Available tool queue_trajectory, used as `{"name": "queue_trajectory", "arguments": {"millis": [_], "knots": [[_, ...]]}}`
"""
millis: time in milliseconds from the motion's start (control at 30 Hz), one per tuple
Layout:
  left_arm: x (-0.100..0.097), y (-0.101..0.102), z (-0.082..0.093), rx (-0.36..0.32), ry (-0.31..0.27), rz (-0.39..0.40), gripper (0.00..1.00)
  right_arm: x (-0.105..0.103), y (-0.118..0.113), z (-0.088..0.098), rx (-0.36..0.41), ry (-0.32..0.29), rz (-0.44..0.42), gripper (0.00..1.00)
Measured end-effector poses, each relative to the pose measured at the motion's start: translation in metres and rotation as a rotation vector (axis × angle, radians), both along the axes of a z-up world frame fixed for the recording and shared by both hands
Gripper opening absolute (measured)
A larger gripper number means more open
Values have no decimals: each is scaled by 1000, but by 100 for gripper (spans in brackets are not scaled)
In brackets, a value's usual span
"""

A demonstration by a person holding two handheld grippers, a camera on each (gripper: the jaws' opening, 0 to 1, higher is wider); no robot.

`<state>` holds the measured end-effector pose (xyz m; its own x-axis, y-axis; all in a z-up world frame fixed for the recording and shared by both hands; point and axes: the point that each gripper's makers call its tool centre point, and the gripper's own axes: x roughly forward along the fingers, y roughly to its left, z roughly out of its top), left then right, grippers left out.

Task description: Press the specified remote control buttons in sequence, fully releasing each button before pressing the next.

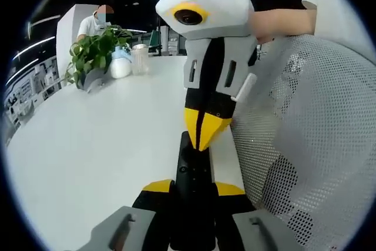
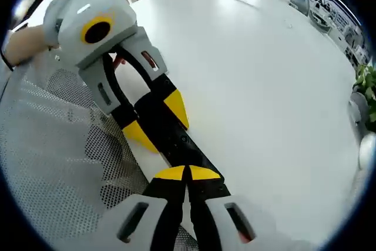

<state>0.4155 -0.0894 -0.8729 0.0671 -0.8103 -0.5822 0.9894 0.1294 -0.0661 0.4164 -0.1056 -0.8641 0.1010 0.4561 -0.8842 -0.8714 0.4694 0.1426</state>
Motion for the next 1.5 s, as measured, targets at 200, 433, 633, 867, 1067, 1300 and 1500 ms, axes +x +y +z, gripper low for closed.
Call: {"name": "queue_trajectory", "arguments": {"millis": [200,433,633,867,1067,1300,1500], "knots": [[0,-1,1,-16,17,15,25,-9,13,-4,-67,-107,214,0],[0,0,1,-20,23,16,25,-11,16,-3,-149,-274,470,0],[0,0,1,-19,20,15,25,-13,17,-6,-243,-368,627,0],[1,0,1,-17,22,15,25,-15,18,-8,-363,-484,830,0],[1,0,1,-14,21,14,25,-12,18,-7,-276,-402,680,0],[1,0,1,-9,15,9,25,-9,17,-4,-96,-193,350,0],[1,0,1,-11,20,14,25,1,20,-2,-70,-150,231,0]]}}
